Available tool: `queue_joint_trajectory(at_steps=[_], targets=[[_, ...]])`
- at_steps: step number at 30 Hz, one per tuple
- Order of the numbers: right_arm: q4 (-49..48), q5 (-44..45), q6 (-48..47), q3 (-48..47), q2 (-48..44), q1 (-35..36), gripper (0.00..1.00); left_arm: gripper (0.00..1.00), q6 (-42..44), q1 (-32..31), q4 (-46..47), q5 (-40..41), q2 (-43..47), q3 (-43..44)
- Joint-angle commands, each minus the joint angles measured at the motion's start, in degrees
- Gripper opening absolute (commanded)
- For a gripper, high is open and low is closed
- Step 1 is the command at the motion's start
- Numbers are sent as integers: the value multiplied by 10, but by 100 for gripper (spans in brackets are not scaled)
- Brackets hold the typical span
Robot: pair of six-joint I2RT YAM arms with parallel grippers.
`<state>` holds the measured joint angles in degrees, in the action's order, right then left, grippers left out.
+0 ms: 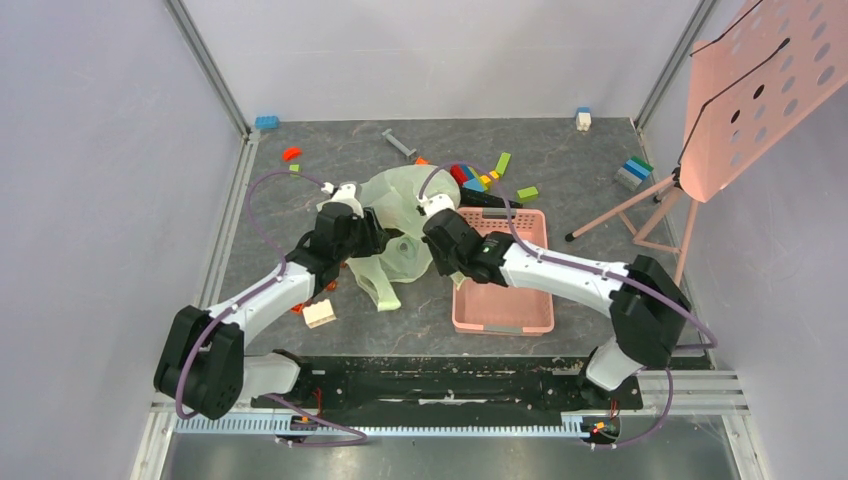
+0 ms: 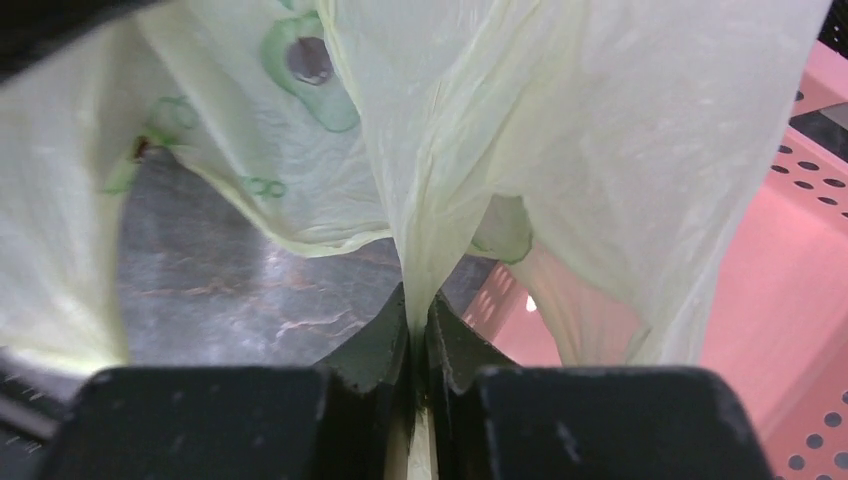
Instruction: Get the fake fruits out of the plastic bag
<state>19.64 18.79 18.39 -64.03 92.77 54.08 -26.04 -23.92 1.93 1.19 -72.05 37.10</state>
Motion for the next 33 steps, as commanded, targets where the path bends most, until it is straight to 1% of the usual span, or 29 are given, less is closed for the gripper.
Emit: queue_joint_trajectory(at_steps=[1, 5, 7, 12, 16, 20, 23, 28, 30, 33], targets=[[0, -86, -1, -55, -73, -1, 6, 54, 10, 0, 27, -25, 36, -15], [-17, -177, 20, -90, -110, -2, 2, 55, 6, -4, 41, -42, 106, -41], [-33, -218, 36, -102, -122, -2, 0, 58, 3, -5, 47, -54, 145, -56], [-71, -297, 75, -128, -137, -1, 0, 61, -1, -13, 72, -88, 233, -87], [-100, -345, 105, -136, -139, 1, 0, 61, 1, -17, 87, -124, 274, -94], [-115, -355, 121, -137, -146, 2, 0, 61, 1, -24, 81, -130, 294, -105], [-116, -356, 127, -131, -152, 2, 0, 62, 0, -26, 88, -113, 279, -116], [-132, -368, 139, -89, -178, 3, 0, 59, -2, -33, 128, -87, 187, -103], [-132, -353, 139, -64, -196, 3, 1, 57, -4, -37, 133, -65, 146, -92], [-121, -323, 133, -22, -219, 2, 2, 53, -5, -44, 133, -64, 105, -79]])
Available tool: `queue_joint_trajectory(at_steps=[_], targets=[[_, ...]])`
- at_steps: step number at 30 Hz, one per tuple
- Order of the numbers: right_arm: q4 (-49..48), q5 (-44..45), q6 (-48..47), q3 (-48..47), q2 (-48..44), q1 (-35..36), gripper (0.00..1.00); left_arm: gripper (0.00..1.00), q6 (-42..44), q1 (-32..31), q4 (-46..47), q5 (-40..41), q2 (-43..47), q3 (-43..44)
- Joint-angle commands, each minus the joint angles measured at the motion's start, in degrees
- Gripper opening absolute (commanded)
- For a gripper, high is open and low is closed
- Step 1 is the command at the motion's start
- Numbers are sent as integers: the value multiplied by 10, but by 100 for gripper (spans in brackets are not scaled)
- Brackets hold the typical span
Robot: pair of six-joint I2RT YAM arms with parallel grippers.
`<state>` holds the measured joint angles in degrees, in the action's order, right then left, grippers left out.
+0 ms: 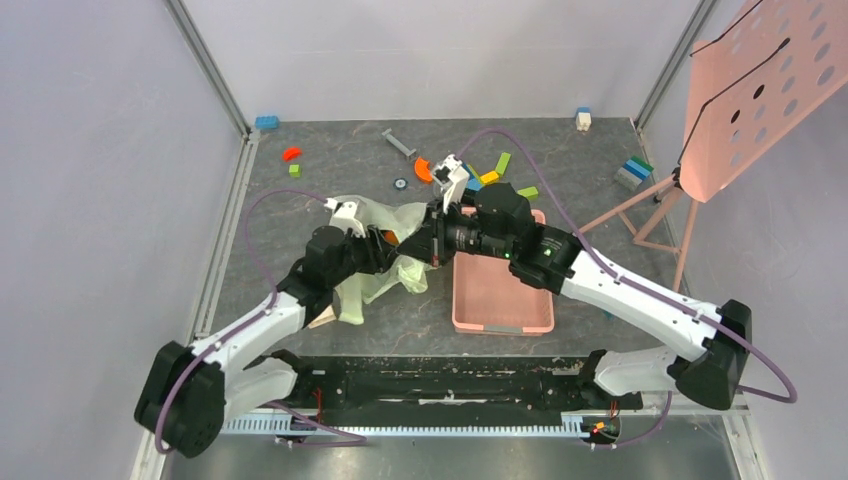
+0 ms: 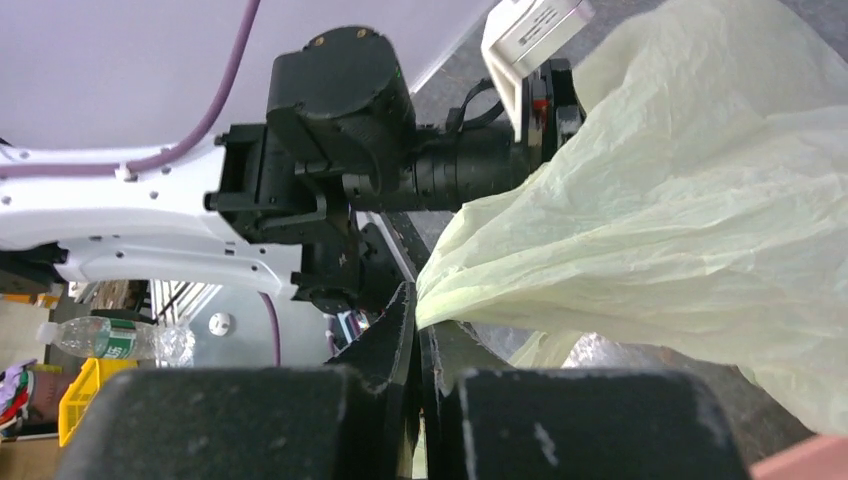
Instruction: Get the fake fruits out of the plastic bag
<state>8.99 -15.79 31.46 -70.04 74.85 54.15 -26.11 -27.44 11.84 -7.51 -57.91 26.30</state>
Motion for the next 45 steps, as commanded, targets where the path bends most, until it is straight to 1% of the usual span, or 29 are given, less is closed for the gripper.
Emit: queue_joint_trajectory(at_steps=[1, 4, 8, 11, 14, 16, 17, 22, 25, 26, 28, 31, 34, 38, 41, 42, 45], targets=[[-7, 39, 0, 50, -47, 2, 2, 53, -5, -15, 34, 25, -40, 27], [6, 81, -1, 80, -63, 1, 2, 52, -7, -43, 32, 41, -33, 5], [7, 115, 1, 104, -83, -3, 1, 51, -28, -84, 31, 50, -24, -34], [6, 123, -1, 103, -89, -4, 1, 47, -45, -112, 33, 57, -24, -58], [6, 122, -3, 100, -93, -5, 1, 42, -57, -137, 33, 67, -15, -85], [6, 123, -3, 102, -94, -6, 2, 36, -65, -143, 22, 73, -2, -99], [6, 123, -2, 102, -94, -6, 1, 35, -66, -144, 14, 80, 3, -103], [2, 122, 1, 107, -94, -6, 2, 34, -62, -144, -16, 98, 27, -103], [-1, 118, 3, 111, -92, -7, 2, 37, -55, -144, -38, 108, 47, -76], [-1, 117, 4, 112, -92, -6, 2, 41, -54, -144, -45, 119, 54, -64], [-1, 117, 5, 114, -91, -6, 2, 52, -52, -144, -56, 142, 73, -46], [-1, 114, 5, 115, -90, -6, 2, 57, -42, -144, -64, 186, 88, -27], [-1, 112, 5, 118, -89, -6, 2, 63, -38, -143, -67, 230, 78, -12], [-2, 108, 5, 119, -87, -6, 2, 63, -34, -143, -80, 235, 48, 19], [-2, 111, 4, 120, -88, -6, 2, 62, -38, -143, -94, 247, 43, 25], [-2, 112, 4, 120, -88, -6, 3, 61, -39, -143, -111, 251, 46, 31], [-4, 113, 3, 119, -87, -6, 3, 60, -49, -143, -236, 277, 74, 90]])
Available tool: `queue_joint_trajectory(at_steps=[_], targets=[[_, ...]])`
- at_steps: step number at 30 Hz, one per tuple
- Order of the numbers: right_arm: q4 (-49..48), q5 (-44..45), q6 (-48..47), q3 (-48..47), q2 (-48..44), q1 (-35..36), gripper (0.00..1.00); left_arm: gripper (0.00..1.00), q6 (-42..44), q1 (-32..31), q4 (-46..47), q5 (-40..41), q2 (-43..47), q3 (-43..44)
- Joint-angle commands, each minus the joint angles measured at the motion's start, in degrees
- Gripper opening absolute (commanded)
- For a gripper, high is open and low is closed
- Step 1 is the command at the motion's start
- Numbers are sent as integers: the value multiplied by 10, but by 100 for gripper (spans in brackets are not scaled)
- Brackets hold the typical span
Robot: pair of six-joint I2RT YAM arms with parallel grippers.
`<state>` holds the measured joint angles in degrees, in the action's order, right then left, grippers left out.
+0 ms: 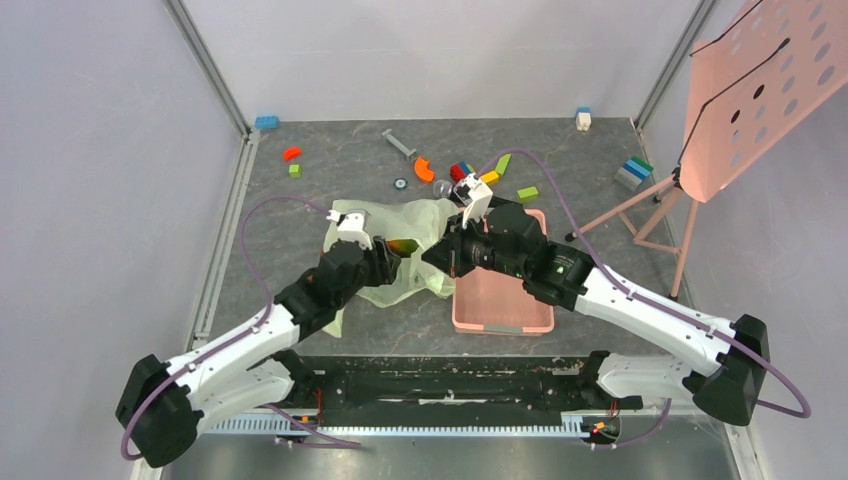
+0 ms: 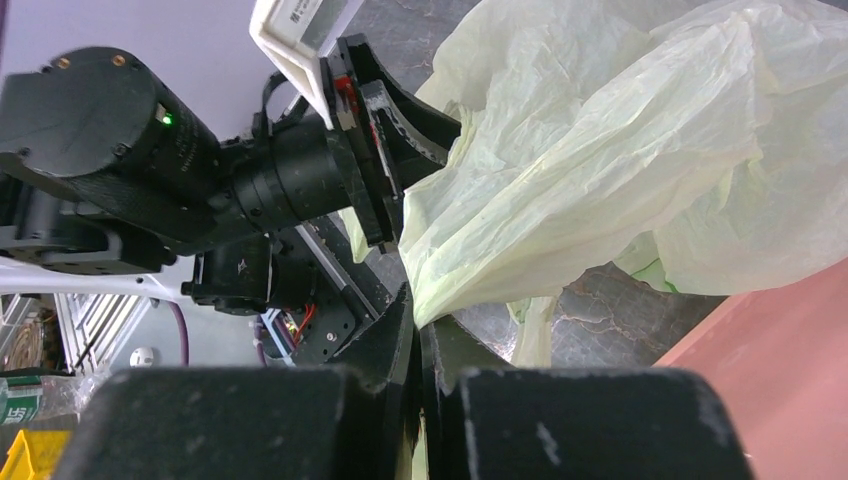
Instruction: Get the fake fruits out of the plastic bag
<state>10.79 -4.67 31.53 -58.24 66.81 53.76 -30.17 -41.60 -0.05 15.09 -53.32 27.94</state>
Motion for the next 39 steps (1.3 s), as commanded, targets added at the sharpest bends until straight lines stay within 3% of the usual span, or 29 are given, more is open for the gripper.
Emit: queue_joint_trajectory(at_steps=[1, 3, 6, 13, 20, 23, 29, 33, 39], targets=[[-22, 3, 1, 1, -5, -2, 3, 63, -20, -1, -164, 77, 40, 101], [-22, 6, -1, 0, -3, -2, 2, 75, -43, -2, -287, 141, 51, 154], [-28, 7, -1, 1, -1, -2, 3, 84, -64, -1, -411, 206, 52, 211], [-34, 3, -4, -6, 4, -3, 3, 90, -145, -1, -554, 237, 64, 206], [-33, -8, -11, -8, 9, -4, 3, 100, -205, -1, -551, 252, 81, 145], [-35, -9, -11, -6, 9, -5, 4, 100, -262, -1, -544, 298, 83, 103], [-40, -24, -12, -10, 15, -6, 4, 100, -272, -2, -476, 324, 25, 81], [-40, -22, -12, -9, 14, -7, 5, 100, -265, -2, -417, 289, 26, 53], [-48, -26, -8, -3, 17, -7, 5, 100, -260, -2, -325, 215, 119, -20]])
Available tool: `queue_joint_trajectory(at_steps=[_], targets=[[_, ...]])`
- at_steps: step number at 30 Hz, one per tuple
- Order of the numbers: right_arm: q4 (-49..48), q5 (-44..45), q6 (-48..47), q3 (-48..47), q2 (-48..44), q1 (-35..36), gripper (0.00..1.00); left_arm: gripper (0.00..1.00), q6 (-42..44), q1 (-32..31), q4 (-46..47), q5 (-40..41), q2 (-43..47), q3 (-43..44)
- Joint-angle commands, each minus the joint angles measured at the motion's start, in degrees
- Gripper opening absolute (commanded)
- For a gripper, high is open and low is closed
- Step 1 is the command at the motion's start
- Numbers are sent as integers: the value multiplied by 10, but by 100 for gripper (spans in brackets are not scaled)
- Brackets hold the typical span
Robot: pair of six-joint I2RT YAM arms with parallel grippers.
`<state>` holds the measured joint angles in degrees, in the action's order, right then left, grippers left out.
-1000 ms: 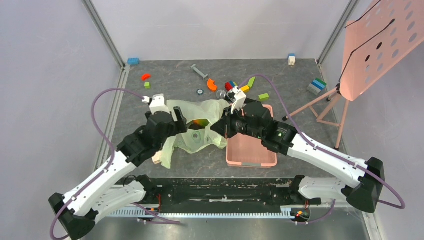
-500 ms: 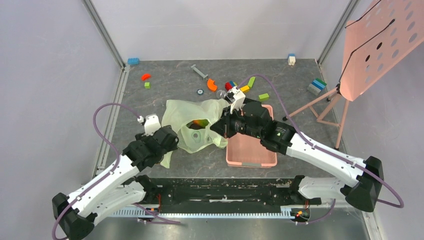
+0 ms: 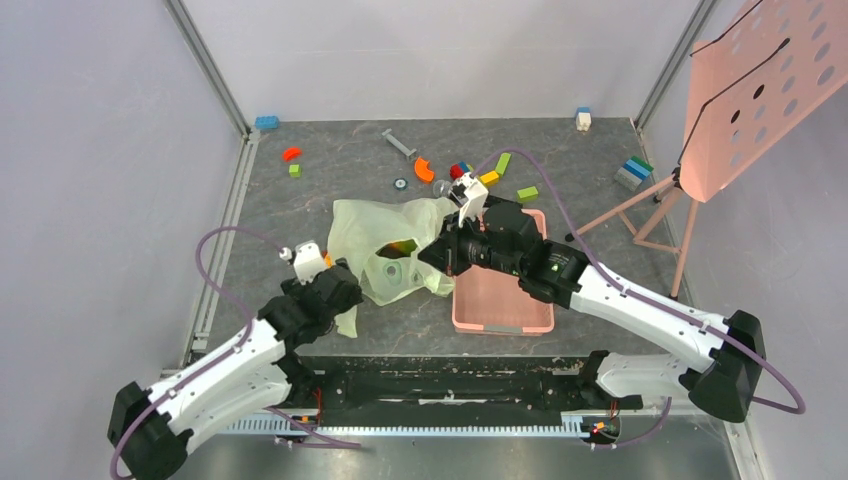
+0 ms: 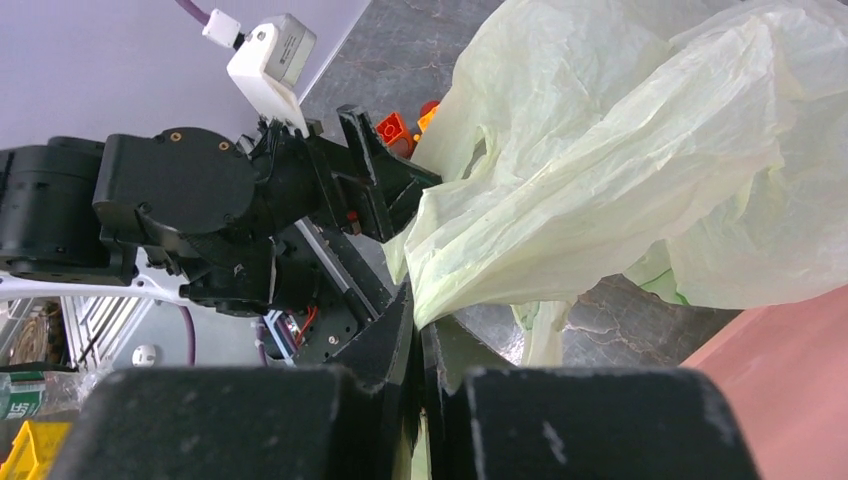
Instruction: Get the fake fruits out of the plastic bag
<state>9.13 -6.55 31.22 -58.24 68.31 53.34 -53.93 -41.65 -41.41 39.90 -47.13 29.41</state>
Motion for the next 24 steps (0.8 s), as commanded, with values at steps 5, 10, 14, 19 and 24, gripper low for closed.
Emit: queue_joint_trajectory(at_steps=[5, 10, 14, 19, 24], targets=[[-38, -14, -1, -1, 8, -3, 5, 100, -23, -2, 67, -31, 122, -42], [-42, -19, 0, 0, 11, -3, 5, 100, -17, -1, 38, -16, 157, -14], [-43, -19, 1, 0, 11, -2, 5, 100, -11, -1, 42, -25, 137, -14], [-43, -18, 2, 0, 10, -2, 5, 100, -9, -2, 59, -48, 68, -25], [-43, -19, 1, 0, 10, -3, 5, 100, -12, -1, 80, -32, 17, -36]])
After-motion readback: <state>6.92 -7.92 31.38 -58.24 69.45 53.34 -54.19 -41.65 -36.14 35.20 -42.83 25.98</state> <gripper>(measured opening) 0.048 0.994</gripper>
